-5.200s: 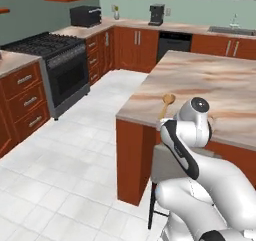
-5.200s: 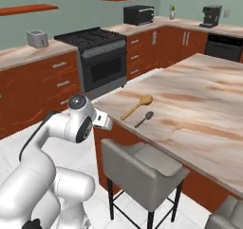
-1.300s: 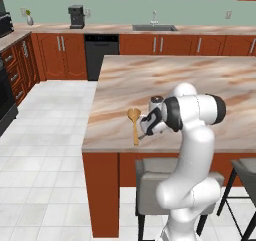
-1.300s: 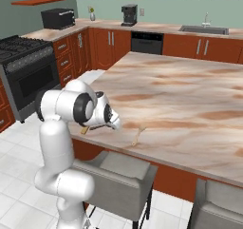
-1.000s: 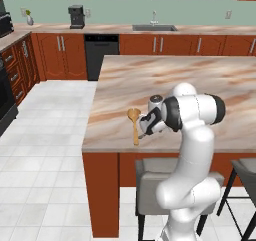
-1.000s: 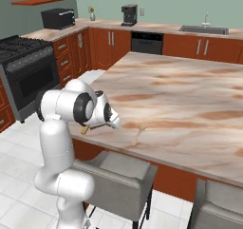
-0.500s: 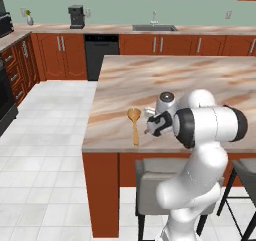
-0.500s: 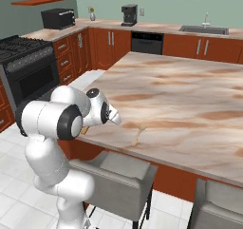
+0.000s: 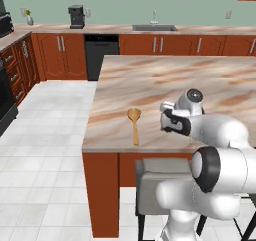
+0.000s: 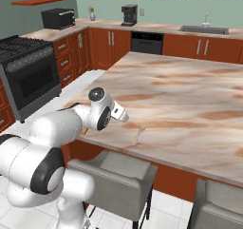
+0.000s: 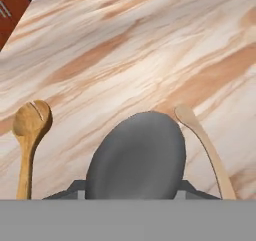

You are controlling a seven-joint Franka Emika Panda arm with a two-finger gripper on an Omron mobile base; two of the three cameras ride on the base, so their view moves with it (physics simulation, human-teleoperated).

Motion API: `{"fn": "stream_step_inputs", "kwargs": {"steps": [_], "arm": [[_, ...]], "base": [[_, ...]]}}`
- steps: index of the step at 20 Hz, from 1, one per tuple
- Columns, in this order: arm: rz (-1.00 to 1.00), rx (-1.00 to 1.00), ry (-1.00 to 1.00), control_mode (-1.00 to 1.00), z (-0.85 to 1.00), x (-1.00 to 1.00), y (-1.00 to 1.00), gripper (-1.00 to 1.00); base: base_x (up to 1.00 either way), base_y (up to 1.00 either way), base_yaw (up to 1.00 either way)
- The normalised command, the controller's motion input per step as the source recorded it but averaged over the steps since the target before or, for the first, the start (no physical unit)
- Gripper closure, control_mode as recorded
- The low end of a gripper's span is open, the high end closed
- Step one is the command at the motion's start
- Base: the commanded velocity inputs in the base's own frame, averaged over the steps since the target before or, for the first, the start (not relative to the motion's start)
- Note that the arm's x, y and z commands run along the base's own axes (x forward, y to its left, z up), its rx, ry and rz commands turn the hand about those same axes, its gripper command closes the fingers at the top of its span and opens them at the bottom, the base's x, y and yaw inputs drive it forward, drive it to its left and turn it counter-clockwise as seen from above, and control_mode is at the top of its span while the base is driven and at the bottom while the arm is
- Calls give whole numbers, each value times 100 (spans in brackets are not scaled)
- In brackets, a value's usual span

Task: Pick up the metallic utensils from the counter and place them in the open drawer. Make sure not to pick up any wooden utensils.

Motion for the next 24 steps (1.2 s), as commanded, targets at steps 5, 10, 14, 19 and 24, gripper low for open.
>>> {"fn": "stream_step_inputs", "kwargs": {"steps": [5,10,14,19,24], "arm": [[21,0,0,-100,88,-100,-4,100],[23,0,2,-100,63,-100,16,100],[17,0,6,-100,50,-97,18,100],[1,0,19,-100,40,-66,0,100],[1,-5,36,-100,16,-29,8,100]], "base": [[0,0,0],[0,0,0],[0,0,0],[0,0,0],[0,0,0]]}}
